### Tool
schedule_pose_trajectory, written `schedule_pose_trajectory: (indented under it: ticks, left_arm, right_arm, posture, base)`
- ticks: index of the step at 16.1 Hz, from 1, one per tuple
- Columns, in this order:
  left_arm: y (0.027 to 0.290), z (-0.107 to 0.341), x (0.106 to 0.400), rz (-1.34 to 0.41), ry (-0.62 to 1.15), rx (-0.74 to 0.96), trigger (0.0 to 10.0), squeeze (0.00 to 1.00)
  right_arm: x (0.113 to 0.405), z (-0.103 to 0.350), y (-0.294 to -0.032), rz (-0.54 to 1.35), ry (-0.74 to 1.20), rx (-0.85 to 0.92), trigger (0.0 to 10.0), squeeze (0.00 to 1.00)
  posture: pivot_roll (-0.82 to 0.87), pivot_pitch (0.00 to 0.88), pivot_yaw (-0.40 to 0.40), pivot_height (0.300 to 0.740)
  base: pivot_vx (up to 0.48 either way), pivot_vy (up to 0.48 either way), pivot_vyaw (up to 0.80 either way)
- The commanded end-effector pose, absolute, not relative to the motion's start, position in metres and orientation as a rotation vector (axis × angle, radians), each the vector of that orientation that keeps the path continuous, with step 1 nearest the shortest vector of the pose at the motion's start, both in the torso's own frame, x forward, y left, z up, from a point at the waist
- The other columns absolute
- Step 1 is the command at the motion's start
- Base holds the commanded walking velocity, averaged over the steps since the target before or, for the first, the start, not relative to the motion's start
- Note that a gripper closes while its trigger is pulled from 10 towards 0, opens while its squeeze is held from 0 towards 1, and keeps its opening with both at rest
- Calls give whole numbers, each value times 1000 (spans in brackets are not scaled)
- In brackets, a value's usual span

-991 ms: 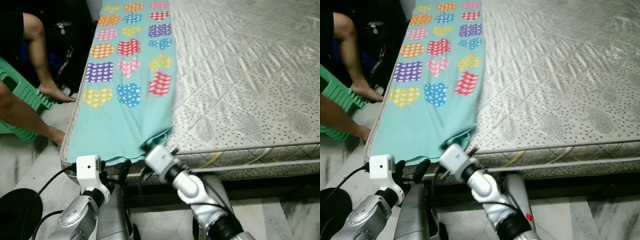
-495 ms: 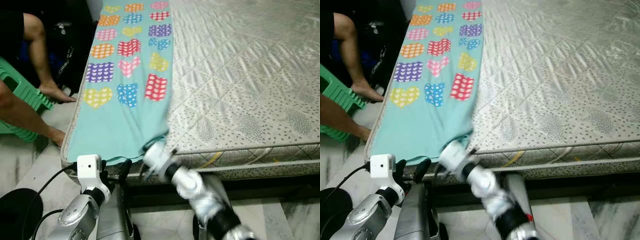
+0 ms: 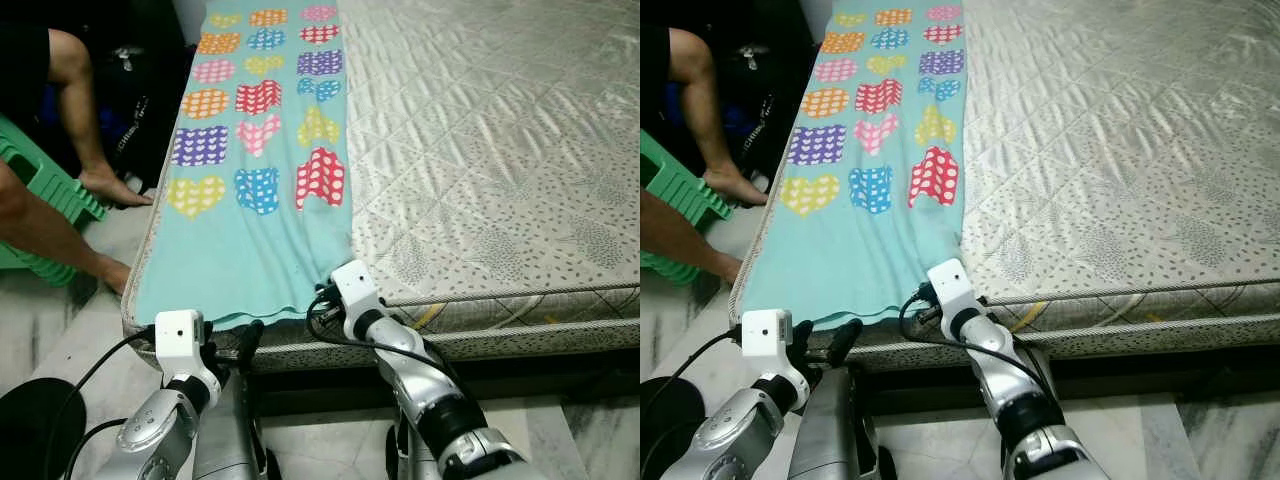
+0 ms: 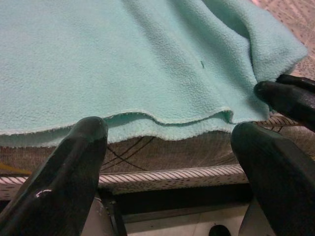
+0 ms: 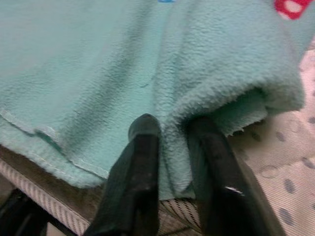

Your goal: Clean up the room

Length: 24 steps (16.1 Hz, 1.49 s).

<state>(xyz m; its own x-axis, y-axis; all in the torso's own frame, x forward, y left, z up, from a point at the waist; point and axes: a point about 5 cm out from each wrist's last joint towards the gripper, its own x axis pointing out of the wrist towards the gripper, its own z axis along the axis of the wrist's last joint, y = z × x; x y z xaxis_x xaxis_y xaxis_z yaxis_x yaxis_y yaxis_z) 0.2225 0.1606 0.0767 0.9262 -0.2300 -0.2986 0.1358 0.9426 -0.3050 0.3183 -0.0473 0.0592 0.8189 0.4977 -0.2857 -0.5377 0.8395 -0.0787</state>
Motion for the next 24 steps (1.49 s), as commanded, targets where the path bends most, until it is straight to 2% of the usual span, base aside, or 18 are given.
schedule_pose_trajectory:
  ticks: [1, 2, 5, 10, 15, 18, 20, 22, 24]
  left_arm:
    - [165, 74, 222, -179, 347, -264, 10000, 0]
    - [165, 74, 222, -183, 348, -262, 10000, 0]
    - [165, 73, 223, -188, 347, -263, 10000, 0]
    - [164, 73, 225, -190, 347, -261, 10000, 0]
    - [165, 72, 226, -191, 348, -260, 10000, 0]
    - [164, 72, 226, -192, 350, -260, 10000, 0]
    - [164, 72, 226, -191, 349, -260, 10000, 0]
    - [164, 72, 226, -190, 352, -260, 10000, 0]
    - [164, 71, 226, -190, 356, -261, 10000, 0]
  right_arm:
    - [316, 58, -38, 601, 294, -125, 10000, 1000]
    - [307, 48, -30, 699, 364, -134, 10000, 1000]
    - [298, 35, -33, 772, 453, -178, 10000, 1000]
    - [324, 52, -56, 638, 407, -210, 10000, 1000]
    - [343, 72, -65, 521, 381, -70, 10000, 1000]
    - [345, 71, -69, 523, 411, -62, 10000, 1000]
    - [344, 69, -72, 597, 453, -68, 10000, 1000]
    - [336, 66, -77, 784, 523, -142, 10000, 1000]
    - [336, 66, -87, 813, 541, -184, 10000, 1000]
  posture:
    - [15, 98, 116, 500]
    - [15, 95, 116, 500]
    - [15, 92, 114, 500]
    - [15, 88, 116, 500]
    - [14, 87, 116, 500]
    - [14, 86, 115, 500]
    - [16, 85, 115, 500]
    - [16, 85, 116, 500]
    - [15, 86, 115, 500]
  base:
    - [0, 0, 0]
    - [0, 0, 0]
    - [0, 0, 0]
    - [0, 0, 0]
    - [0, 0, 0]
    - [0, 0, 0]
    - [0, 0, 0]
    - [0, 0, 0]
    - [0, 0, 0]
